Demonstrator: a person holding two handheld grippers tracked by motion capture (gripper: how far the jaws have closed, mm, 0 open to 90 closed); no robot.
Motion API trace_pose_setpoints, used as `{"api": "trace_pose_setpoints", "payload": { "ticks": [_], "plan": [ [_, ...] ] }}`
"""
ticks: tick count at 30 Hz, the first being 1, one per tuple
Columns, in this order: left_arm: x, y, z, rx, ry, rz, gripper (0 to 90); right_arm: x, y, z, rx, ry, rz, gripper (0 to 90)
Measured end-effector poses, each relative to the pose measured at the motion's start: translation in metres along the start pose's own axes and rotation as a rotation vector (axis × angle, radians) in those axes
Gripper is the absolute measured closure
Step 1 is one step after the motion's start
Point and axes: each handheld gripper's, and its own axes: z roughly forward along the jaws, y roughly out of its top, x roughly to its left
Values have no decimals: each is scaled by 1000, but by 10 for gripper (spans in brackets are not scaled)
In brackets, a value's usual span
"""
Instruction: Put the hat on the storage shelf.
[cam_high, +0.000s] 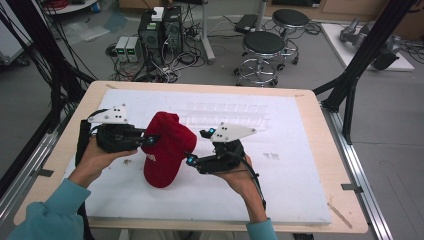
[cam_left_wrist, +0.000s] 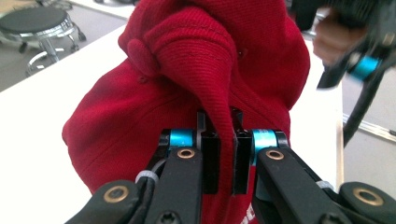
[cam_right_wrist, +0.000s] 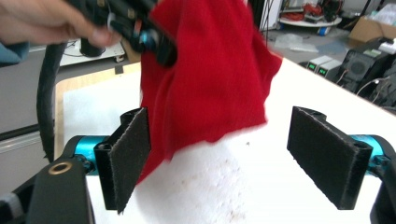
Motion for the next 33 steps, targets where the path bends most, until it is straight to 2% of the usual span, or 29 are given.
{"api": "trace_pose_setpoints", "payload": {
  "ticks": [3, 8, 11, 14, 20, 23, 27, 33],
  "plan": [
    [-2, 8, 3, -20, 15, -3, 862, 1, -8, 1, 26, -5, 9, 209],
    [-6, 15, 9, -53, 48, -1, 863, 3, -20, 1, 17, 3, 35, 230],
    [-9, 19, 12, -79, 87, 4, 862, 4, -23, 1, 36, 4, 64, 230],
    [-11, 22, 15, -111, 115, 2, 862, 4, -27, 2, 32, 16, 81, 237],
    [-13, 29, 20, -117, 110, 0, 862, 4, -32, 7, 29, 23, 111, 277],
    [-17, 33, 24, -127, 99, 2, 862, 4, -35, 10, 19, 37, 129, 344],
    [-20, 35, 28, -136, 95, 4, 862, 4, -35, 11, 3, 65, 175, 457],
    [-22, 36, 28, -163, 97, 7, 862, 1, -37, 7, -2, 87, 189, 642]
  ]
}}
